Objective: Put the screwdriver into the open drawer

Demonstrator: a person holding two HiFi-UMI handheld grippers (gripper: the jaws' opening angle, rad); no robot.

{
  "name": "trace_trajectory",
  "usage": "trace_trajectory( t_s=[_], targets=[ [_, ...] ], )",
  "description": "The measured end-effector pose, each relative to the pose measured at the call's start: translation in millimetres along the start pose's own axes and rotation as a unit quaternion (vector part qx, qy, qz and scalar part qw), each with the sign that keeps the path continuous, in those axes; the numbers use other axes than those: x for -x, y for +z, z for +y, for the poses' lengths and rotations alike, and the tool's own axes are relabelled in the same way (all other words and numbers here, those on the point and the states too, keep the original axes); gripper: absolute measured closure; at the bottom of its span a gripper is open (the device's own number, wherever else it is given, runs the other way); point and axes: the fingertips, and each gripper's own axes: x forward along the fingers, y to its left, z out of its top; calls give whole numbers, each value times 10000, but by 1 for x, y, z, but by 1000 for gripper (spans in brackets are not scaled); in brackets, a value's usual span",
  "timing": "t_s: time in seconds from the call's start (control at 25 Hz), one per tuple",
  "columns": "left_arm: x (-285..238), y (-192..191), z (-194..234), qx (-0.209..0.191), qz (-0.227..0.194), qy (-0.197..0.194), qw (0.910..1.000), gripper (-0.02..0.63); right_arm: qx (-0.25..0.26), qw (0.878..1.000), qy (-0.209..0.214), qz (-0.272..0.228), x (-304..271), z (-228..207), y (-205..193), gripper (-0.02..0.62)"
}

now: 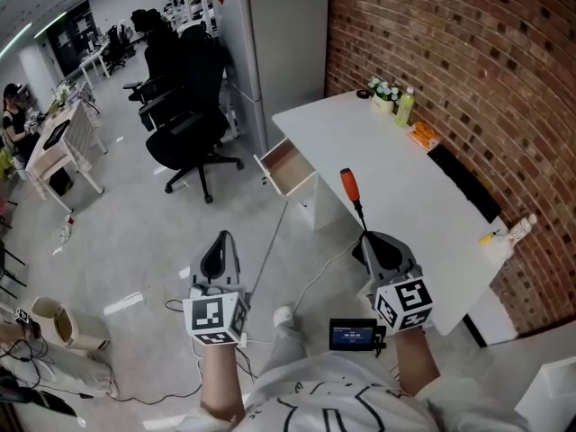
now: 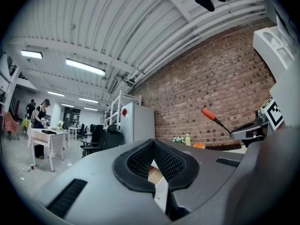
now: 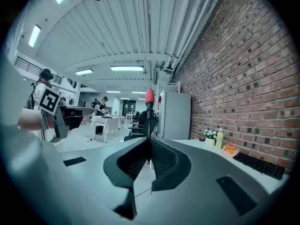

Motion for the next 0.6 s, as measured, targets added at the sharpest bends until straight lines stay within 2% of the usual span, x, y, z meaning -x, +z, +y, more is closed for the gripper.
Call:
trace_trajectory(
  t_s=[0.6],
  targets=[
    [-149, -22, 89, 132, 123, -130, 9998, 595, -59, 9996, -203, 196, -158, -32, 6, 569]
  ],
)
